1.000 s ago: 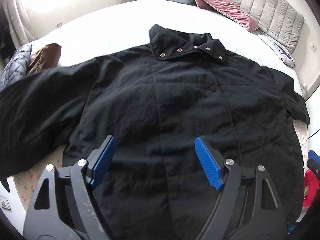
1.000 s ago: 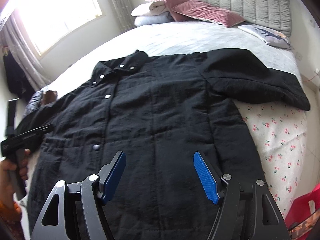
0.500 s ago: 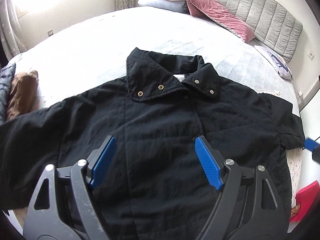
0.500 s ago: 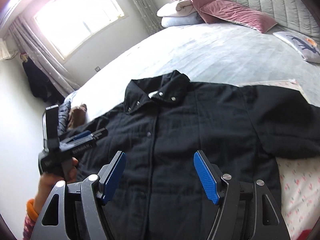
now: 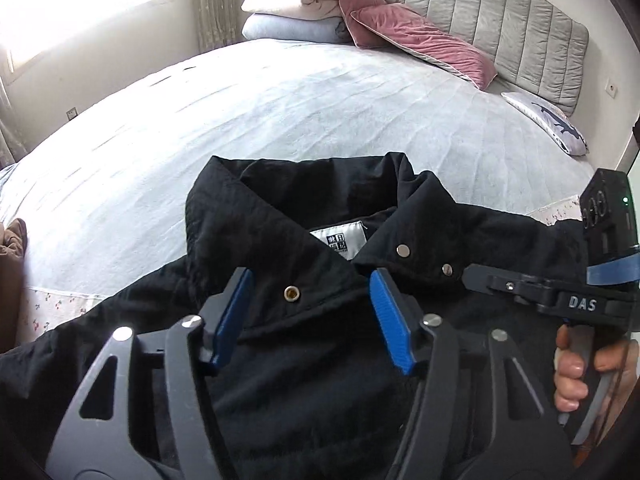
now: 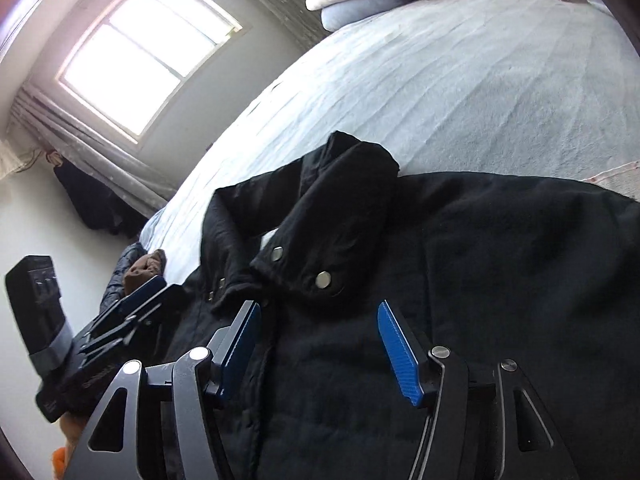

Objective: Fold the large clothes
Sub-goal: 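Grasp the coat collar with the left gripper while the right gripper grasps the collar beside it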

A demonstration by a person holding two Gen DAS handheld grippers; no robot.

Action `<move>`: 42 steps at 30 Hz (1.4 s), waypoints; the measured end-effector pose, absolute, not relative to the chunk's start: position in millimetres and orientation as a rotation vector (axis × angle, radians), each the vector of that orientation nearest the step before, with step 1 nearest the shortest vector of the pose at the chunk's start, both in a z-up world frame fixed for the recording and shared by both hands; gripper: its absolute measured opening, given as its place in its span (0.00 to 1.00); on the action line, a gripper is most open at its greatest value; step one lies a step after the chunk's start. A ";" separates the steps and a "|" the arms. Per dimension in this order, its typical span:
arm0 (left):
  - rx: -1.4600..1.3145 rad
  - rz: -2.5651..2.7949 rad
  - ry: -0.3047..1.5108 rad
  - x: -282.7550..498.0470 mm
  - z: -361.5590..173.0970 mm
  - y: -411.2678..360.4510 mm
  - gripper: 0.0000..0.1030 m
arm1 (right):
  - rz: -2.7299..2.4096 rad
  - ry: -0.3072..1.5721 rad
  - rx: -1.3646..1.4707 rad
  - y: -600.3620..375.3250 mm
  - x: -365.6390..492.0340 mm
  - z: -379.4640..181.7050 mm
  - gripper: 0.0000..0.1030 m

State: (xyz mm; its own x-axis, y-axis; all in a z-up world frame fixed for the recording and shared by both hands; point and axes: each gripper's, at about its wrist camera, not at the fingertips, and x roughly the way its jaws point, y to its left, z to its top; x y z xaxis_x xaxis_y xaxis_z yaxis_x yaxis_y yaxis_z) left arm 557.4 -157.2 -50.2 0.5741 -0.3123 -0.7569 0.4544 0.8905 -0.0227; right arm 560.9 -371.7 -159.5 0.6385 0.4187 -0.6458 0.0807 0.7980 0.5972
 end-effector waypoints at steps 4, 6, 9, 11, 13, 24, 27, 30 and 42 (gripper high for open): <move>0.228 -0.441 0.828 566.0 -58.9 -168.3 0.46 | 0.260 0.765 0.780 -382.7 590.4 -176.6 0.54; 0.222 -0.448 0.819 568.0 -59.7 -171.8 0.46 | 0.302 0.733 0.812 -381.3 597.1 -179.0 0.09; 0.240 -0.451 0.822 568.8 -59.5 -176.4 0.46 | 0.327 0.695 0.747 -379.3 583.0 -175.2 0.06; 0.257 -0.452 0.804 569.1 -57.2 -180.0 0.46 | 0.315 0.725 0.716 -385.6 571.9 -172.2 0.05; 0.233 -0.457 0.805 573.3 -54.3 -184.0 0.46 | 0.306 0.783 0.708 -391.3 565.3 -174.4 0.05; 0.027 -0.609 0.994 595.6 -86.8 -237.0 0.47 | 0.388 0.827 0.768 -402.5 545.8 -188.0 0.05; -0.091 -0.644 1.046 608.6 -95.4 -228.8 0.48 | 0.396 0.835 0.774 -406.3 547.7 -193.4 0.05; -0.218 -0.681 1.078 614.3 -97.6 -216.4 0.48 | 0.410 0.838 0.793 -412.9 543.9 -195.2 0.05; -0.391 -0.851 1.090 608.6 -89.6 -211.9 0.52 | 0.590 0.787 0.758 -410.9 528.0 -170.3 0.05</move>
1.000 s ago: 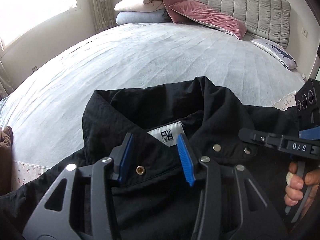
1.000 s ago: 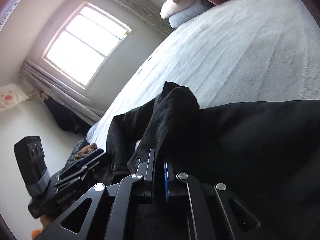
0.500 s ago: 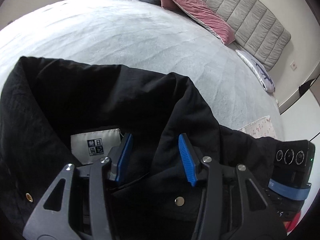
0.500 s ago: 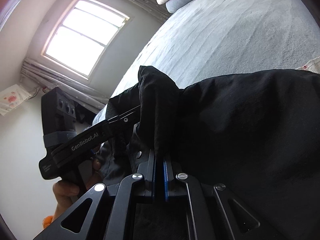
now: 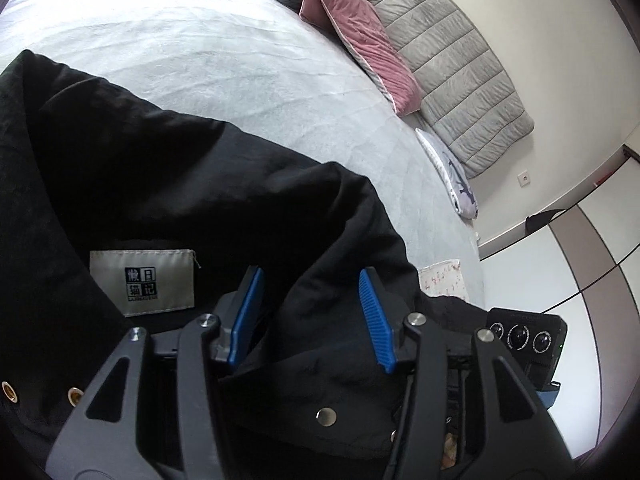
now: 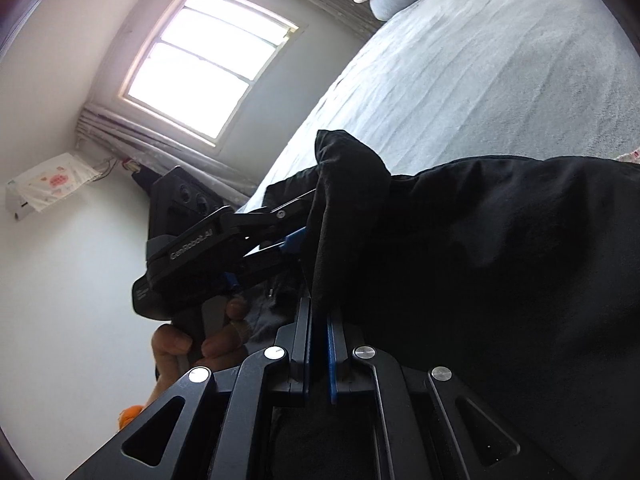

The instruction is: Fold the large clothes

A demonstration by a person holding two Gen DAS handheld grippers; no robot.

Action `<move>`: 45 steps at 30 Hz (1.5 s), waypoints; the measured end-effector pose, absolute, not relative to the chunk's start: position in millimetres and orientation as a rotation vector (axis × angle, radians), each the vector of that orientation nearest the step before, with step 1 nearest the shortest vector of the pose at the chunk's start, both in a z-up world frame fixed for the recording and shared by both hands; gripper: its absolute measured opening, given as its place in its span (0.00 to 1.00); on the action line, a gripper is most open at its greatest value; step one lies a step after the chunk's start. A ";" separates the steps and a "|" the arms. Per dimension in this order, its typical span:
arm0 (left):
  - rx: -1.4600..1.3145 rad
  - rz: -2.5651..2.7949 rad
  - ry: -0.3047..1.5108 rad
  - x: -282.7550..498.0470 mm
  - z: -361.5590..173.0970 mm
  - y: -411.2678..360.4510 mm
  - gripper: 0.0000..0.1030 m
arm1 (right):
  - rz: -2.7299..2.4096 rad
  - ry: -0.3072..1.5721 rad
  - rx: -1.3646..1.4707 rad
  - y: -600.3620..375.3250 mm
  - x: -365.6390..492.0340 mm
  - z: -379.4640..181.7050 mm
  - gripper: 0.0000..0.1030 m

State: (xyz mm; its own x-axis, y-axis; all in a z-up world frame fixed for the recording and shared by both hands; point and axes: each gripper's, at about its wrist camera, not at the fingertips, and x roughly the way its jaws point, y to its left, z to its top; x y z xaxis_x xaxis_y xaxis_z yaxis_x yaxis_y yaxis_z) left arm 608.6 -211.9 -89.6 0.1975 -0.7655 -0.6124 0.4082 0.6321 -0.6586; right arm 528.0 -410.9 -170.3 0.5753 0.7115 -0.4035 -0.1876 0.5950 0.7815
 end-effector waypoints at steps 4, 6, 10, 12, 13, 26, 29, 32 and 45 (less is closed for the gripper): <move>-0.344 -0.882 1.100 604.3 -89.6 -218.5 0.61 | 0.505 0.792 0.798 -424.7 531.3 -176.3 0.05; -0.253 -0.865 1.104 598.0 -89.3 -224.2 0.60 | 0.404 0.818 0.777 -422.3 537.8 -180.4 0.05; -0.122 -0.940 0.980 565.0 -72.6 -218.6 0.61 | 0.459 0.760 0.902 -430.6 538.9 -177.0 0.05; -0.013 -0.958 0.851 541.0 -63.1 -214.9 0.64 | 0.500 0.719 0.950 -431.2 540.0 -168.1 0.05; 0.038 -0.951 0.790 531.4 -59.9 -213.7 0.64 | 0.508 0.712 0.956 -429.1 542.3 -163.9 0.05; 0.244 -0.760 0.492 510.3 -56.0 -231.3 0.38 | 0.586 0.645 1.089 -432.2 555.5 -161.2 0.05; 0.162 -0.651 0.506 535.1 -48.7 -226.4 0.10 | 0.605 0.630 1.022 -421.9 544.5 -145.5 0.06; 0.118 -0.585 0.486 541.6 -42.5 -217.4 0.10 | 0.566 0.639 0.952 -415.0 544.5 -146.7 0.12; -0.095 -0.670 0.584 537.2 -41.7 -186.4 0.06 | 0.410 0.767 0.854 -368.5 587.7 -184.8 0.11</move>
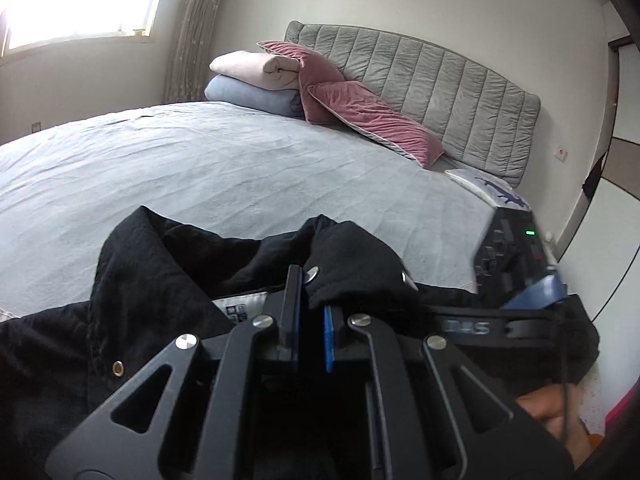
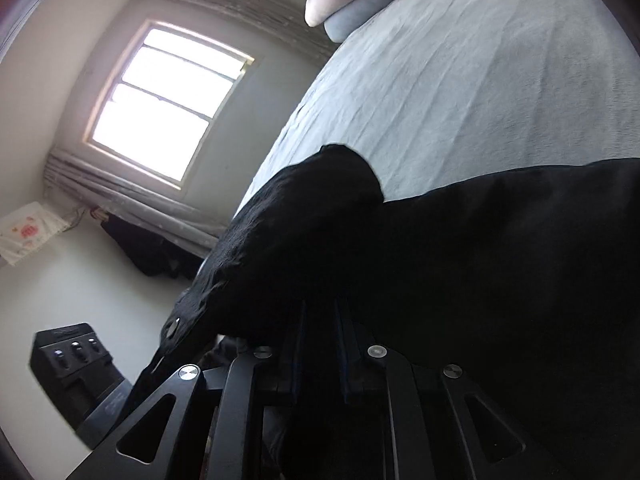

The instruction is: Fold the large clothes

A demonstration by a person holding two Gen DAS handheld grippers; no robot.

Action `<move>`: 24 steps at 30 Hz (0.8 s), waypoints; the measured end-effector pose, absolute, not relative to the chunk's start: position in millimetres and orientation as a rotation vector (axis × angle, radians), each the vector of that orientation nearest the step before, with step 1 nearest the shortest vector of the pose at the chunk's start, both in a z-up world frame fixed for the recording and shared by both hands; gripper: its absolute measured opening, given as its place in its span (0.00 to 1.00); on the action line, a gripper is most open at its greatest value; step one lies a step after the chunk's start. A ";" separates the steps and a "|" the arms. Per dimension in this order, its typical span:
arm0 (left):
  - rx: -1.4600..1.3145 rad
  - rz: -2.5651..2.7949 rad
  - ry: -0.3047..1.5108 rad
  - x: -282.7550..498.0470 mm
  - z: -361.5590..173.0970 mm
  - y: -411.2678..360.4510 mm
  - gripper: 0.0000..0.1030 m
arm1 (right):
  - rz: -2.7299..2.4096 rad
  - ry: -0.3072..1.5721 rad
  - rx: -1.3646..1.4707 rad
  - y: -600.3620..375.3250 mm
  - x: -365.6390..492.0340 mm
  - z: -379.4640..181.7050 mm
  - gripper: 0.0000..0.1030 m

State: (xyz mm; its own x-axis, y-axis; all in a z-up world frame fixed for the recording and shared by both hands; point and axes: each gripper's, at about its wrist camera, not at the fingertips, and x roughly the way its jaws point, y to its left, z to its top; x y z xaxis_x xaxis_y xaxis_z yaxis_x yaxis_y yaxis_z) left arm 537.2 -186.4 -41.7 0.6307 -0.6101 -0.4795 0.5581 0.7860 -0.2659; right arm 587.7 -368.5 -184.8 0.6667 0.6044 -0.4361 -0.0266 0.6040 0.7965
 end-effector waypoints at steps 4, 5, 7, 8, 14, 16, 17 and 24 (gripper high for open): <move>-0.103 -0.685 0.642 542.5 -52.7 -191.3 0.06 | 0.473 0.736 0.931 -354.3 616.0 -195.7 0.06; -0.115 -0.717 0.696 547.5 -60.0 -191.8 0.06 | 0.472 0.735 0.949 -357.0 616.9 -199.7 0.06; -0.080 -0.764 0.758 546.8 -72.7 -197.5 0.06 | 0.439 0.759 0.958 -367.6 611.7 -210.6 0.06; -0.029 -0.782 0.766 541.8 -78.1 -202.5 0.06 | 0.414 0.768 0.966 -374.4 607.2 -213.8 0.06; 0.272 -0.909 0.874 511.8 -90.5 -225.5 0.42 | 0.230 0.692 0.946 -444.6 562.5 -188.3 0.22; 0.330 -0.970 0.889 499.8 -82.5 -225.3 0.46 | 0.204 0.644 0.927 -462.1 546.8 -176.9 0.24; 0.354 -0.986 0.860 492.8 -76.7 -224.1 0.46 | 0.217 0.630 0.929 -463.7 543.9 -170.8 0.25; 0.236 -0.905 0.724 502.1 -60.2 -218.6 0.53 | 0.375 0.684 0.774 -379.8 548.9 -152.9 0.25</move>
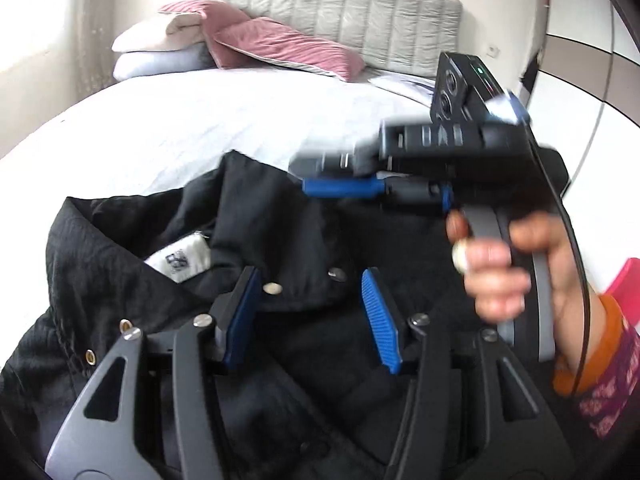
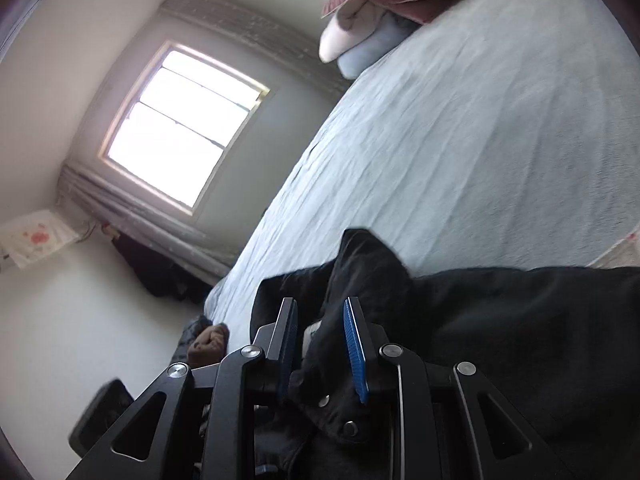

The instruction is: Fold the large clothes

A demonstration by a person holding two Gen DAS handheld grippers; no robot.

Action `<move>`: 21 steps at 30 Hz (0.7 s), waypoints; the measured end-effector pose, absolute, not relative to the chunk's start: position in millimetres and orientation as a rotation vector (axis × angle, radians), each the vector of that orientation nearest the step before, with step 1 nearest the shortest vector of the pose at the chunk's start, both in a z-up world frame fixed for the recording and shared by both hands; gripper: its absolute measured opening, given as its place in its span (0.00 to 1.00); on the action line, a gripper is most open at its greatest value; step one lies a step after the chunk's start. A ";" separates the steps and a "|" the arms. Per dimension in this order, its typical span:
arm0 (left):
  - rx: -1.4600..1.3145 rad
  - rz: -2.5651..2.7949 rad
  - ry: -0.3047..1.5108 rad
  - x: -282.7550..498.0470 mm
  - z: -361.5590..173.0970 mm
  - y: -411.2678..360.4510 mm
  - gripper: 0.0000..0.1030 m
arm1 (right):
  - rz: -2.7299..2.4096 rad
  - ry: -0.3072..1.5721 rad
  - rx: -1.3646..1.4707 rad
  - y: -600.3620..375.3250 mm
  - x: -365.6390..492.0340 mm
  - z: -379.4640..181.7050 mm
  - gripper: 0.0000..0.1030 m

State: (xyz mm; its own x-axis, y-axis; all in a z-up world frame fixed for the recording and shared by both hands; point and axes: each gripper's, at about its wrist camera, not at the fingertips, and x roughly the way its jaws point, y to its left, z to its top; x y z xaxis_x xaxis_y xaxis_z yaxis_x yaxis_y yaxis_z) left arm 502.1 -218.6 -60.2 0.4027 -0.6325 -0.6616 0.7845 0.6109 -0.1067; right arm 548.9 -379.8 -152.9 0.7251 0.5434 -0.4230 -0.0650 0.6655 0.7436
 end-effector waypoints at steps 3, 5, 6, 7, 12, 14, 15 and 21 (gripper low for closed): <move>0.230 -0.807 0.773 518.6 -79.1 -202.4 0.53 | 0.210 0.805 0.613 -352.3 552.4 -181.5 0.17; 0.139 -0.790 0.823 524.3 -83.2 -177.6 0.53 | 0.215 0.800 0.671 -360.7 545.7 -188.8 0.12; 0.106 -0.787 0.835 525.1 -82.6 -167.1 0.53 | 0.202 0.801 0.679 -364.1 539.1 -182.8 0.16; 0.071 -0.784 0.850 522.6 -79.5 -153.8 0.53 | 0.197 0.792 0.655 -364.4 530.4 -173.4 0.16; 0.030 -0.708 0.903 489.7 -57.7 -105.5 0.62 | 0.214 0.810 0.530 -360.3 469.6 -126.7 0.36; 0.015 -0.677 0.896 467.2 -42.5 -88.0 0.71 | 0.200 0.821 0.476 -356.9 433.4 -101.9 0.43; 0.006 -0.665 0.887 455.4 -34.1 -78.3 0.73 | 0.198 0.824 0.463 -355.5 412.0 -87.5 0.46; 0.001 -0.553 0.883 389.4 14.0 -26.8 0.85 | 0.142 0.799 0.432 -378.2 296.3 -6.9 0.68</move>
